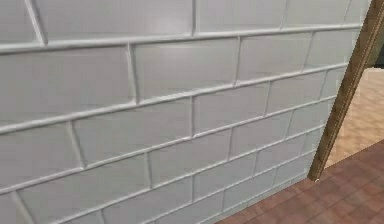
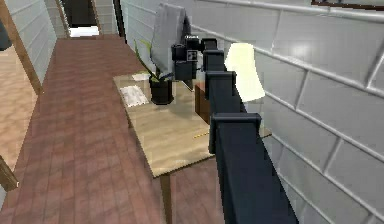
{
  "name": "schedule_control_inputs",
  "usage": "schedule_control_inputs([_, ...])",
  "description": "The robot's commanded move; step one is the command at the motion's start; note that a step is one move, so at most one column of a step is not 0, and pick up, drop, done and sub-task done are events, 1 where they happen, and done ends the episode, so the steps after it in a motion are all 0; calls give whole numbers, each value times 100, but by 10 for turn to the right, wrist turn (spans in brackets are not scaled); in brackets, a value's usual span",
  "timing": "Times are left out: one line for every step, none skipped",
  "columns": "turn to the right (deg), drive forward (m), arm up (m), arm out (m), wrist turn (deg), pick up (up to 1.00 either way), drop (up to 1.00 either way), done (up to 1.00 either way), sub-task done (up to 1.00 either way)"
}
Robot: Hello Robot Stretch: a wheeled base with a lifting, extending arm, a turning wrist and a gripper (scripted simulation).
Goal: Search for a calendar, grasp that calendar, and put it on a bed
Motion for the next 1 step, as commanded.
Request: schedule_control_inputs([0,0,0,0,-450,0,0,0,0])
